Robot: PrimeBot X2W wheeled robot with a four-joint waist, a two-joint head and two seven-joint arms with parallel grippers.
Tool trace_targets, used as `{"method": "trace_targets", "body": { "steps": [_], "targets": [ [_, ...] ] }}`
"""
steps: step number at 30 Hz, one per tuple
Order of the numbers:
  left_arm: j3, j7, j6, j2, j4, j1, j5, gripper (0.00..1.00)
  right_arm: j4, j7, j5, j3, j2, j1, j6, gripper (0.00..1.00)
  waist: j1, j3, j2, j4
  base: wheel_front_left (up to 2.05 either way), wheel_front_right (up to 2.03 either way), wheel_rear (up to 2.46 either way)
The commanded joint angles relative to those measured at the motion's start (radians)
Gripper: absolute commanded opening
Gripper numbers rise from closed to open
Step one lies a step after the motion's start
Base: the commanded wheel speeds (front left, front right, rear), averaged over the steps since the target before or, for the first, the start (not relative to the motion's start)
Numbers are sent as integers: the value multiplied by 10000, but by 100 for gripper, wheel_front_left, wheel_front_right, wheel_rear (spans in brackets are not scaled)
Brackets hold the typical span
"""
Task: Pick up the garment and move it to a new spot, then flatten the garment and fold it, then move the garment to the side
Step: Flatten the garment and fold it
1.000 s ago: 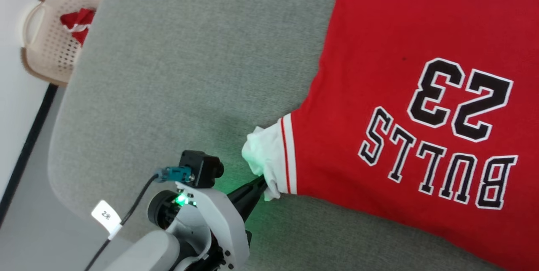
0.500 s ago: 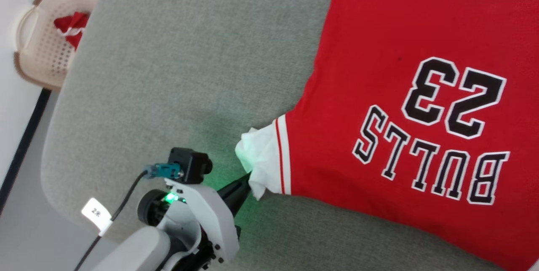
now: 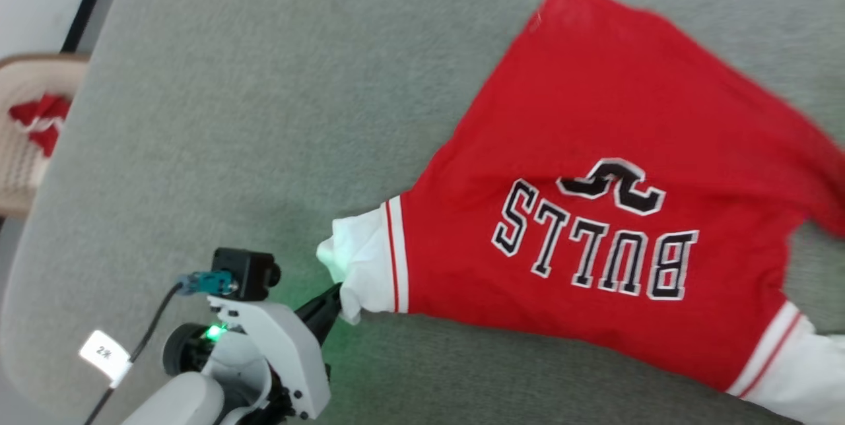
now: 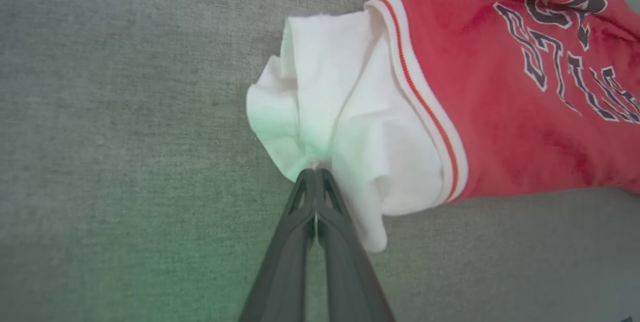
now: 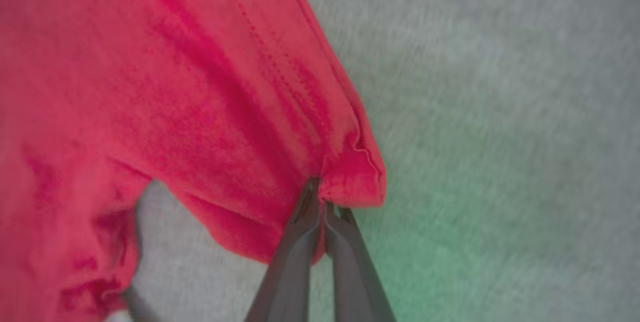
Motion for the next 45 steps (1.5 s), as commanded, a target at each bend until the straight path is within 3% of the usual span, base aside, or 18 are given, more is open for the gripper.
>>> {"method": "trace_targets", "body": {
  "steps": [1,6,11,19,20,22,23,32,40,45],
  "targets": [
    [60,-27,78,71,-23,156,-81,0,112,162,175,203,165,1289,-11,0,0,-656,0,-672,0,0,0],
    [139,10,207,297,-144,440,-153,0,-810,-310,184,-232,324,3407,-12,0,0,-1011,0,-1199,0,0,0],
    [202,-60,287,332,-193,643,-259,0,-1053,-662,-44,-593,1022,4925,-12,0,0,-1230,0,-1555,0,0,0],
    [233,-119,212,366,-15,852,-411,0,-541,-1700,-773,-496,1825,5506,-14,0,0,-1534,0,-1878,0,0,0],
    [229,-126,200,371,7,860,-410,0,-436,-1833,-875,-466,1841,5425,-15,8,0,-1570,0,-1904,0,0,0],
    [238,-147,203,366,49,888,-439,0,-299,-2053,-878,-387,1917,5280,-15,42,0,-1651,0,-1958,0,0,0],
    [239,-151,201,380,61,893,-451,0,-310,-2139,-923,-347,1905,5215,-15,100,0,-1687,0,-1980,0,0,0],
    [290,-186,297,497,-62,1093,-497,0,-2075,-2190,-604,-1071,1311,4970,-12,100,0,-1926,0,-2039,0,0,0],
    [148,-133,303,389,-261,879,-353,0,-4408,-1677,-763,-2181,1440,4554,-11,100,0,-1828,0,-1705,0,0,0],
    [-83,-29,148,100,-280,464,-191,0,-5101,-2369,-1457,-1844,1335,3281,-11,100,0,-1548,0,-1201,0,0,0]
  ]
}}
